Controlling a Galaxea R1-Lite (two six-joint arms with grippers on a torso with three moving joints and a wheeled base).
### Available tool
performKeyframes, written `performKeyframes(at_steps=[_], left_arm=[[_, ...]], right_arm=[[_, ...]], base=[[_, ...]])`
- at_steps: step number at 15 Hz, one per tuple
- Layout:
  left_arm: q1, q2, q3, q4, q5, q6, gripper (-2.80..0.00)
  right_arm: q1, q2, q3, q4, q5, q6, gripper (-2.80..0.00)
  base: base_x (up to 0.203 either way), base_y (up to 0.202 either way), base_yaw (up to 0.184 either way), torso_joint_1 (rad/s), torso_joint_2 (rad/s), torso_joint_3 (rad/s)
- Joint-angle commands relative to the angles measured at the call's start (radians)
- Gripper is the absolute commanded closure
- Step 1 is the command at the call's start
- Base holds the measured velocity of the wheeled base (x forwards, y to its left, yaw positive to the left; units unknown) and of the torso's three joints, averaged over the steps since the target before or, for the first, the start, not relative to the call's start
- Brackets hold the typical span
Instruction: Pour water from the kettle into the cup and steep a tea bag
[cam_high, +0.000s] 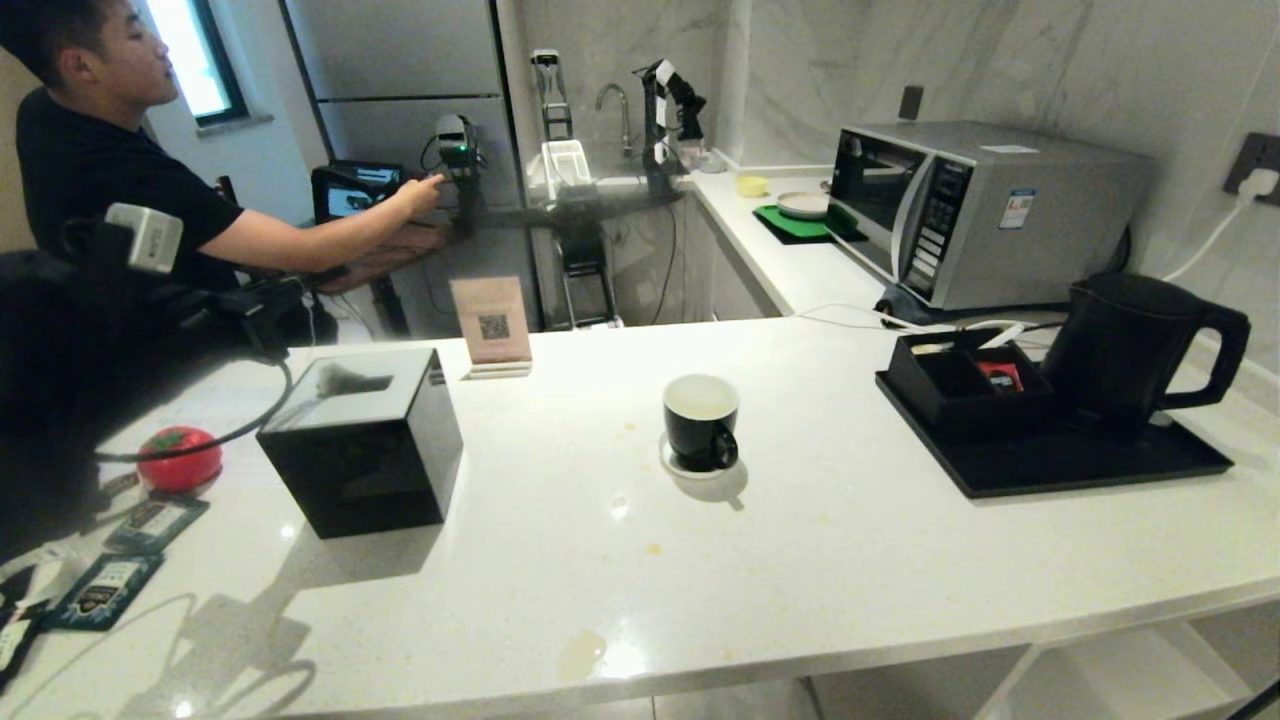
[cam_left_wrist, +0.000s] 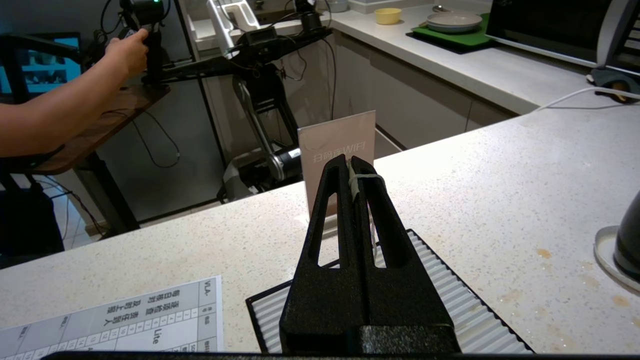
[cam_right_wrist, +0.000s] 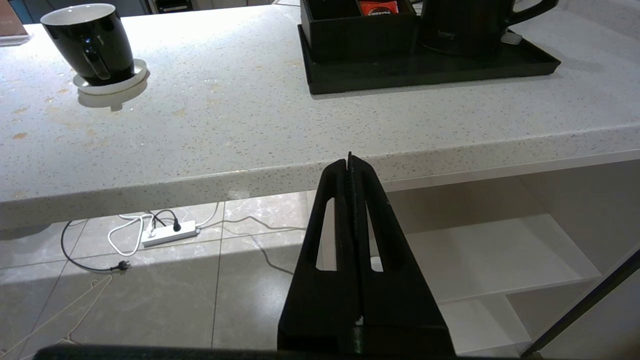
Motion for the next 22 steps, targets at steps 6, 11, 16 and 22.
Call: performKeyframes(at_steps=[6, 11, 16, 22], left_arm=[[-0.028, -0.047, 0.011, 0.000, -0.006, -0.012, 0.00], [-0.074, -0.073, 0.074, -0.003, -0.006, -0.012, 0.00], [-0.079, -0.076, 0.096, -0.005, -0.005, -0.010, 0.00], [-0.058, -0.038, 0.097, -0.006, 0.004, 0.000, 0.00]], right_arm=[[0.000, 0.000, 0.000, 0.000, -0.001, 0.001, 0.00], [0.000, 0.001, 0.000, 0.000, -0.001, 0.001, 0.00], [0.000, 0.001, 0.000, 0.000, -0.001, 0.001, 0.00], [0.000, 0.000, 0.000, 0.000, -0.001, 0.001, 0.00]], base=[[0.000, 0.000, 0.000, 0.000, 0.00, 0.000], [0.000, 0.000, 0.000, 0.000, 0.00, 0.000], [0.000, 0.000, 0.000, 0.000, 0.00, 0.000], [0.000, 0.000, 0.000, 0.000, 0.00, 0.000]])
